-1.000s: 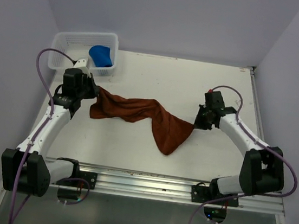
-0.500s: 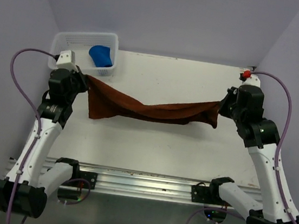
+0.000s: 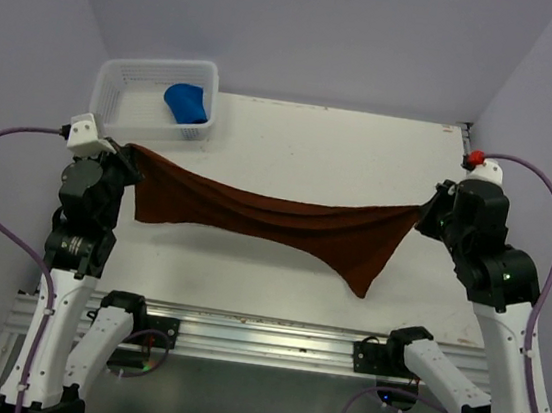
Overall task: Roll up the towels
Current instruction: Flatten the towel
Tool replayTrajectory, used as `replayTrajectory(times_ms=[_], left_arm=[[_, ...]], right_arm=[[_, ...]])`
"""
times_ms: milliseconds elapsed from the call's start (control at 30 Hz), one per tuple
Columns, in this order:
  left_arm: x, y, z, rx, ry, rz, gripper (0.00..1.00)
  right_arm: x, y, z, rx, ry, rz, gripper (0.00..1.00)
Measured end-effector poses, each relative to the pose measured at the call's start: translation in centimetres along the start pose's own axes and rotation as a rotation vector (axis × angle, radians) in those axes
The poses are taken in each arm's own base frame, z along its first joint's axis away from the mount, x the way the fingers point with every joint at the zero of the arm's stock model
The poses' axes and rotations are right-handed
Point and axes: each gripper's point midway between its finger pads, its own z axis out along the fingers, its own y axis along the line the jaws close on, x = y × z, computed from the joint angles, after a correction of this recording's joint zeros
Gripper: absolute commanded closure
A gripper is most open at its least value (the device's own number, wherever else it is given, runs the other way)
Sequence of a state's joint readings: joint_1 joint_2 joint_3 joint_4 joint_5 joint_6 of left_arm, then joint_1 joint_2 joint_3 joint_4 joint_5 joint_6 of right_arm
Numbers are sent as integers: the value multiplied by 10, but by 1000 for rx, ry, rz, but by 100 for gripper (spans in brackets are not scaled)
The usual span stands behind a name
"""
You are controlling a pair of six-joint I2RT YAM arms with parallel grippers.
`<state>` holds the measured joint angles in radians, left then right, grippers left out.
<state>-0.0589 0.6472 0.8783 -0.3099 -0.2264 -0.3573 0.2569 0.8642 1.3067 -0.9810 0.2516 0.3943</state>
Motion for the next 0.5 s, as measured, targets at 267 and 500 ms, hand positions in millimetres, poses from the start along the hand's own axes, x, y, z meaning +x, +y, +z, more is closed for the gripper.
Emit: replayTrajectory(times_ms=[267,500], left_arm=[[1,18,-24,-82,-13,-90,100],[2,29,-50,-138,-27,-221,100]], right_arm=[[-12,-11,-37,8,-57,27,100],[-2,-33,-68,54,-86,53,100]])
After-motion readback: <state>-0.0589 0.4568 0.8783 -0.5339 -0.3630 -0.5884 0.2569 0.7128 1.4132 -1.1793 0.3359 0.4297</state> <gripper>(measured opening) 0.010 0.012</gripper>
